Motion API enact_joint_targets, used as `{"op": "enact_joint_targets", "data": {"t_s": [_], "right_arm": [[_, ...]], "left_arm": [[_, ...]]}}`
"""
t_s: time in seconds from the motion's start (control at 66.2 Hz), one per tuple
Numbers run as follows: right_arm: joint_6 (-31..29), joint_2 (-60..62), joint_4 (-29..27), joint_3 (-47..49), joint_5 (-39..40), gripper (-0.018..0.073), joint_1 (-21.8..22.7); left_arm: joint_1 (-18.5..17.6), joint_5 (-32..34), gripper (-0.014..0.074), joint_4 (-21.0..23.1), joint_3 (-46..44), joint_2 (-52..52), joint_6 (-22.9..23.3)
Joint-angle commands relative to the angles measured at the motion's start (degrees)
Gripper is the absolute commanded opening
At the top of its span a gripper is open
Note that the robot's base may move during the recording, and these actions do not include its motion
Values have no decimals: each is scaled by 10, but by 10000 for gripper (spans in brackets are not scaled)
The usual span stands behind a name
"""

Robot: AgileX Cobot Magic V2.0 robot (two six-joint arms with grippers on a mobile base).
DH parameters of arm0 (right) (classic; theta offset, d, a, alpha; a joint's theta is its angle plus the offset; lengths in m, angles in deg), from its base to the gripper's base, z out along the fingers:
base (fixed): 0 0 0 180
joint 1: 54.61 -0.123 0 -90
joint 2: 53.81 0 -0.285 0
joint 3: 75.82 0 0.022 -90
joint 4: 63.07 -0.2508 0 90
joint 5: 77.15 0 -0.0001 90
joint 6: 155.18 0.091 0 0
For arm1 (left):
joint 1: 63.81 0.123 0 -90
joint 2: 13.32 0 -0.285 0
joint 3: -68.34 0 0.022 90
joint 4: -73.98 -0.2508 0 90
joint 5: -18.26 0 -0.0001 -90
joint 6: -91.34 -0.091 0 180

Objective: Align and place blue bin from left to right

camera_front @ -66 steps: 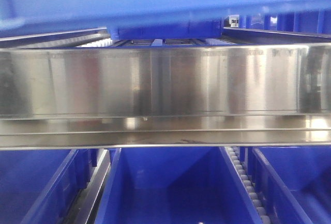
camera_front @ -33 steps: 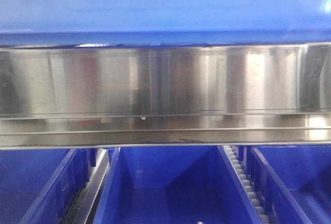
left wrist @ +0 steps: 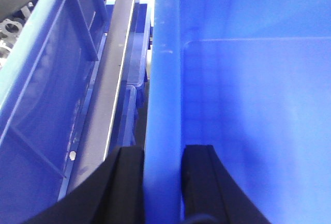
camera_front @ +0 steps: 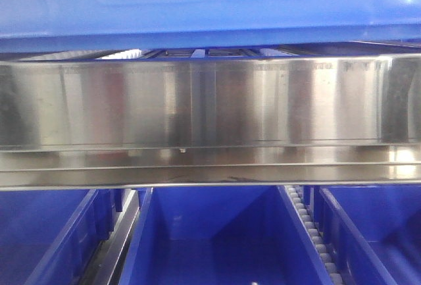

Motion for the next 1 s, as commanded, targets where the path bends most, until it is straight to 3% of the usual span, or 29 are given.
{"op": "enact_joint_targets", "data": {"t_s": [0.0, 0.982], "right_arm": [[9, 5, -33, 7, 125, -70, -17], [9, 4, -32, 5, 109, -70, -17]], "left_arm": [[-20, 98, -111, 35, -7, -2, 4], [-20, 134, -111, 6, -7, -2, 23]]}}
